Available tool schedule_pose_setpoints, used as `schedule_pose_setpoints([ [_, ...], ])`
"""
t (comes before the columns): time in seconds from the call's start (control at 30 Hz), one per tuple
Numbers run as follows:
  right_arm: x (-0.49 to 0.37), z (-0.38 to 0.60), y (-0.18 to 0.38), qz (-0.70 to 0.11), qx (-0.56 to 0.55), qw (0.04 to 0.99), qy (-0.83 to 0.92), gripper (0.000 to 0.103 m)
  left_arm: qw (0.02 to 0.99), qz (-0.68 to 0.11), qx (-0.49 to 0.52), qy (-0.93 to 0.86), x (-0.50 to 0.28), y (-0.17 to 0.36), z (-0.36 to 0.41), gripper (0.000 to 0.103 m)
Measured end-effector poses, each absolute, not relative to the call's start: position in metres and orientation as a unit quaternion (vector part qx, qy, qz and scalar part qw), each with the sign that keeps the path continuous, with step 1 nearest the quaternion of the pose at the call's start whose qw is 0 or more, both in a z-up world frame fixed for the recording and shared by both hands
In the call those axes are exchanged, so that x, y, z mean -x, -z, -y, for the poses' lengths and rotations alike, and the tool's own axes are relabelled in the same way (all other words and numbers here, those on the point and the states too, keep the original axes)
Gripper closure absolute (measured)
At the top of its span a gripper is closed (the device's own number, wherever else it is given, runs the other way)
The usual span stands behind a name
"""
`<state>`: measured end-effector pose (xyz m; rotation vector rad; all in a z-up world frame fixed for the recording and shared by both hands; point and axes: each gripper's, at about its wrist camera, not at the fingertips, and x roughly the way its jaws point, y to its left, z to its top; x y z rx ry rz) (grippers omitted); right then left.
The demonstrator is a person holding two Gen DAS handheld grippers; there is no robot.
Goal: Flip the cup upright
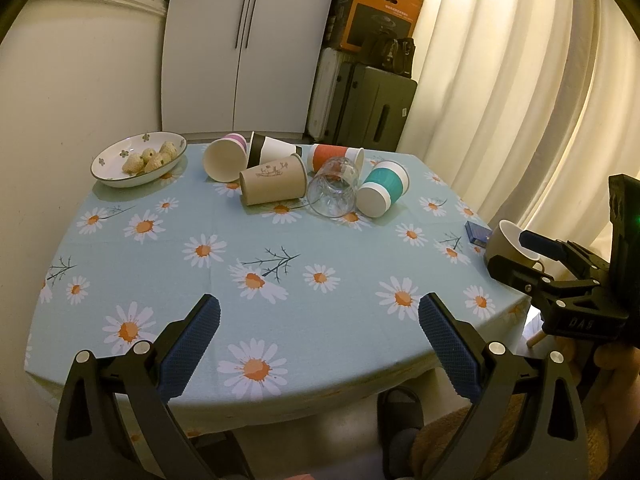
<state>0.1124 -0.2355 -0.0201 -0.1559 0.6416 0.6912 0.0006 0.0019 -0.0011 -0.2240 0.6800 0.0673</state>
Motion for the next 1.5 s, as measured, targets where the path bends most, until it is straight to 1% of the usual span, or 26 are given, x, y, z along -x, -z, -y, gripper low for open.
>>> schedule_pose_setpoints([
  [0.9, -0.113, 0.239, 0.019, -0.311, 0.070, 0.891, -0.322, 0.004, 0.935, -0.335, 0.109, -0.036, 0.000, 0.002, -0.002, 0.006],
  [1.17, -0.124, 0.235, 0.018, -0.312, 0.067, 0.895, -0.311, 0.004, 0.923, -0.361, 0.136, -0.013, -0.016, 0.004, -0.011, 0.006],
  [1.27, -0.139, 0.234, 0.014, -0.330, 0.038, 0.887, -0.321, 0.004, 0.922, -0.364, 0.130, -0.013, -0.030, -0.003, -0.018, 0.006],
  [1.33, -0.155, 0.232, 0.012, -0.354, 0.004, 0.874, -0.334, 0.004, 0.917, -0.373, 0.138, -0.010, -0.040, -0.005, -0.023, 0.006],
  [1.5, -0.193, 0.221, 0.005, -0.381, -0.042, 0.858, -0.341, 0.004, 0.912, -0.379, 0.152, 0.023, -0.076, -0.017, -0.027, 0.006],
])
